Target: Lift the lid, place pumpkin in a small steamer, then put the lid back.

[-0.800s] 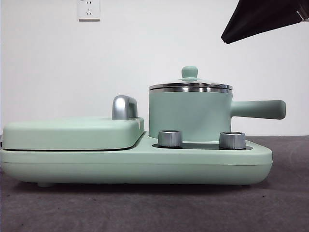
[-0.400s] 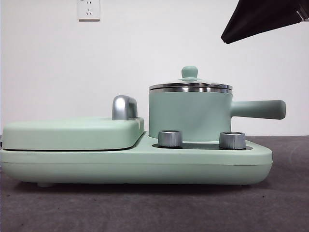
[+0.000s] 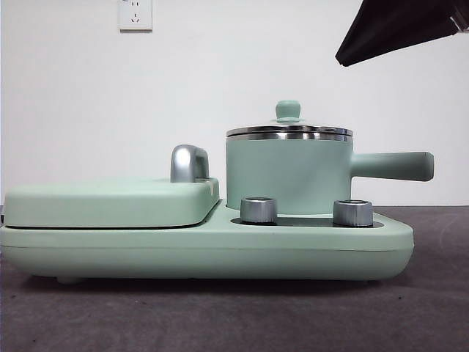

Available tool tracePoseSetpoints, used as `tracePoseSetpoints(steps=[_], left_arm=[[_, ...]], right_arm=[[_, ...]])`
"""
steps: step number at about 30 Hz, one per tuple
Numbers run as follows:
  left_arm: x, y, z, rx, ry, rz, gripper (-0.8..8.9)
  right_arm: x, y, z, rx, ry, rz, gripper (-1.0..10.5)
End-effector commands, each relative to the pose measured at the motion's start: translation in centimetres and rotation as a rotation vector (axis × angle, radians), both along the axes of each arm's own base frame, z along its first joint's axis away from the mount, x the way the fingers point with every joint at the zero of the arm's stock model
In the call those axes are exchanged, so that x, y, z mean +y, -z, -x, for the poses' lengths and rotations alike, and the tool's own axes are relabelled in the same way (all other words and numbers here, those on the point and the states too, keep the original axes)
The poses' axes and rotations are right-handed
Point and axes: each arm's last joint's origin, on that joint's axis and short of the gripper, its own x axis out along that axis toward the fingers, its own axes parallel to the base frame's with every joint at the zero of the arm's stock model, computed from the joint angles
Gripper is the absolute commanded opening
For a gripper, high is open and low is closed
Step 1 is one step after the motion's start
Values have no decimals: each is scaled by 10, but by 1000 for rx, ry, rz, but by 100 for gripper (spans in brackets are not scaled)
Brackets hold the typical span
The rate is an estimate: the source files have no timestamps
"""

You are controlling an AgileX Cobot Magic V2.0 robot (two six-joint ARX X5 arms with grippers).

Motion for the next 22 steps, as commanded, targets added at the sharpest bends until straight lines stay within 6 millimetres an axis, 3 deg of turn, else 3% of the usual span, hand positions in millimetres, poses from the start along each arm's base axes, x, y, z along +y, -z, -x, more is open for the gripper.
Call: tracePoseSetpoints(steps=[1, 8, 12, 17, 22], left_arm=[[0, 5, -1, 4, -1, -14, 7], [0, 5, -1, 4, -1, -14, 7], [0, 5, -1, 4, -1, -14, 7], [0, 5, -1, 4, -1, -14, 7], [0, 5, -1, 4, -1, -14, 7]], right_arm=[[2, 0, 0, -2, -6, -9, 24], [2, -1, -1, -13, -10, -6, 24], [-7, -7, 2, -162, 9, 83, 24], [-43, -1, 18, -270, 197, 62, 24], [-76, 31, 42, -358, 389, 60, 24]])
